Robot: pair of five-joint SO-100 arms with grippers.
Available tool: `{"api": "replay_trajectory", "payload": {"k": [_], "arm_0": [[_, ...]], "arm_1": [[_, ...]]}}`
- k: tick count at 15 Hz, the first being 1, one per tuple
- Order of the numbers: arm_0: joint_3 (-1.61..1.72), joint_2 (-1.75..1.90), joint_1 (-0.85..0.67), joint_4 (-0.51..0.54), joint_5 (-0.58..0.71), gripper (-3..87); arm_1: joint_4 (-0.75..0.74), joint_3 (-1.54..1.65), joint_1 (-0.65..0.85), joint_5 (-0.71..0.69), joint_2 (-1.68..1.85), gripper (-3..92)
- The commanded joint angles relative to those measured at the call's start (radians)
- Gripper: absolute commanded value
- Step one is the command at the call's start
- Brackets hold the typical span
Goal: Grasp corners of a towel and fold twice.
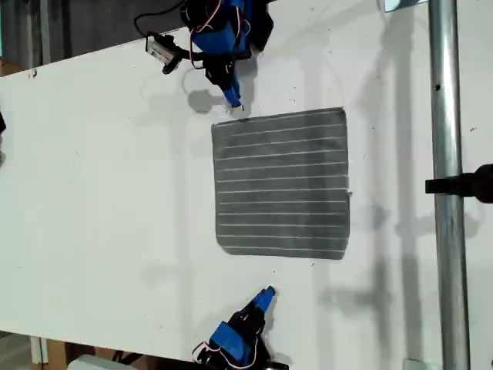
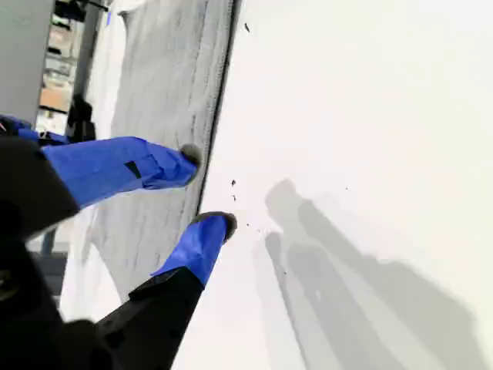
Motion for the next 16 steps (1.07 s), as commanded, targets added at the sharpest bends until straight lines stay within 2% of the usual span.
{"api": "replay_trajectory", "payload": {"k": [1,2,3,4,7,8,9,10,11,13,16], "arm_0": [[0.008,0.006,-0.192,-0.031,-0.505,-2.7],[0.008,0.006,-0.137,-0.031,-0.523,-2.7],[0.006,0.006,-0.138,-0.046,-0.449,-2.9],[0.006,0.006,-0.124,-0.044,-0.476,-2.9],[0.006,0.006,-0.15,-0.091,-0.439,-2.9],[0.006,0.006,-0.152,-0.063,-0.465,-2.9],[0.006,0.006,-0.152,-0.037,-0.479,-2.9],[0.006,0.006,-0.15,-0.014,-0.505,-2.9],[0.006,0.006,-0.147,-0.006,-0.518,-2.9],[0.006,0.006,-0.149,-0.006,-0.522,-2.9],[0.006,0.005,-0.149,-0.005,-0.52,-2.9]], "arm_1": [[-0.018,-0.006,-0.038,-0.003,-0.006,5.6],[-0.038,-0.008,-0.04,-0.006,-0.006,3.1],[-0.049,-0.006,-0.04,-0.005,-0.006,1.4],[-0.055,-0.009,-0.041,-0.006,-0.006,-0.2],[-0.021,-0.029,-0.046,0.002,0.002,-0.2],[-0.054,-0.077,-0.086,0.003,-0.002,-0.2],[-0.155,-0.124,-0.144,0.002,-0.066,-0.2],[-0.242,-0.268,-0.204,0.002,-0.351,-0.2],[-0.253,-0.514,-0.272,-0.006,-0.721,-0.2],[-0.232,-0.89,-0.393,-0.031,-1.181,-0.2],[-0.054,-1.359,-0.588,0.008,-1.598,-0.2]]}}
